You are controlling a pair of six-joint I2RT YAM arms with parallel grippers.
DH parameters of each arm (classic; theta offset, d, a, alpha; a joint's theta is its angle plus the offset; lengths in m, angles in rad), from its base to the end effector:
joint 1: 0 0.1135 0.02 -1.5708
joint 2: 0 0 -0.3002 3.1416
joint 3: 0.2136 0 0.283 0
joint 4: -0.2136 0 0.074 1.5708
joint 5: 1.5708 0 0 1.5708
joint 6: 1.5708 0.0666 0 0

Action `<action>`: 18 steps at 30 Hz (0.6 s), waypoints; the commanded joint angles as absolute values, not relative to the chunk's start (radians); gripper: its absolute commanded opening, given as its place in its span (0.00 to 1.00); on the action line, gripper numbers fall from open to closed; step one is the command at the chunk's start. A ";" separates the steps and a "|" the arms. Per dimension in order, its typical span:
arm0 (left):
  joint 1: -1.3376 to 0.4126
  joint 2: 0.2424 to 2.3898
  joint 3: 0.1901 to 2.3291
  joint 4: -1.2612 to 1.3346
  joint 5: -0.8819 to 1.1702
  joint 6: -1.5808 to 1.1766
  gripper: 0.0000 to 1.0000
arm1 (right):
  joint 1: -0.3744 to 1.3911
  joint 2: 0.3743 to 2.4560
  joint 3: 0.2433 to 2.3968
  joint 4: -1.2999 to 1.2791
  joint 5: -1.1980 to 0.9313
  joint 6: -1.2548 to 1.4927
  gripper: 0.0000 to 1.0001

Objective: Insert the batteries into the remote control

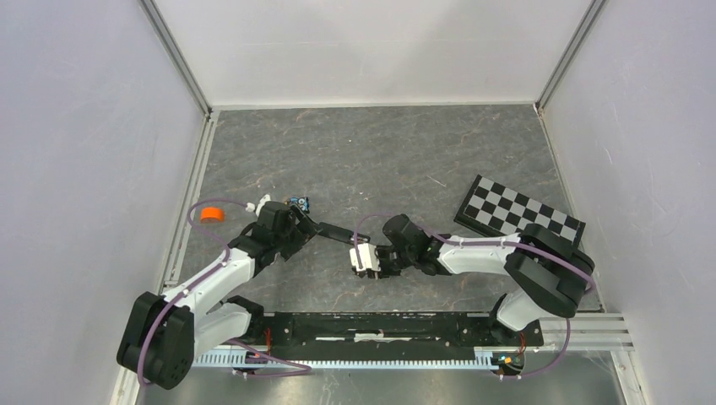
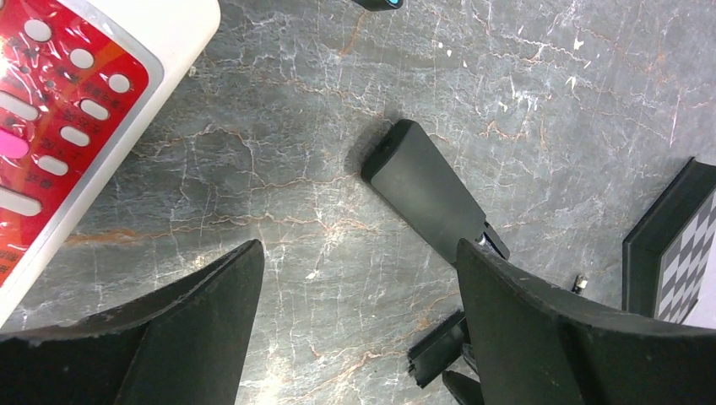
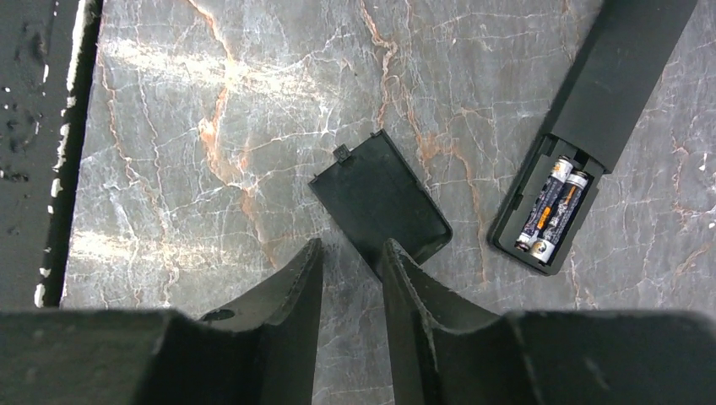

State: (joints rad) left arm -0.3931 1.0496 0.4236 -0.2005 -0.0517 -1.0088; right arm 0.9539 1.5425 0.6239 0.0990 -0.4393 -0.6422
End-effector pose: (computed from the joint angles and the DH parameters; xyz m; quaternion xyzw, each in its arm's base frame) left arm 0.2091 -0.0830 0.1571 -0.2911 0.8846 -0.2160 0.2933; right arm 0.1613 0.2763 0.1320 -0.7059 0.5766 0.2558 0.3222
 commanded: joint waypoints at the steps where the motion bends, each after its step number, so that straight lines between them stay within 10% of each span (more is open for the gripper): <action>1: -0.386 1.034 0.453 -0.180 -0.056 -0.968 0.89 | 0.961 1.567 0.652 0.118 -0.458 -0.692 0.37; 18: -0.365 1.021 0.461 -0.191 -0.043 -0.921 0.86 | 0.962 1.662 0.702 0.084 -0.410 -0.534 0.00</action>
State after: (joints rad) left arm -0.3706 1.0439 0.4259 -0.2001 -0.0422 -0.9714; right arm 0.9558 1.6295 0.6868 0.1413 -0.4362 -0.6056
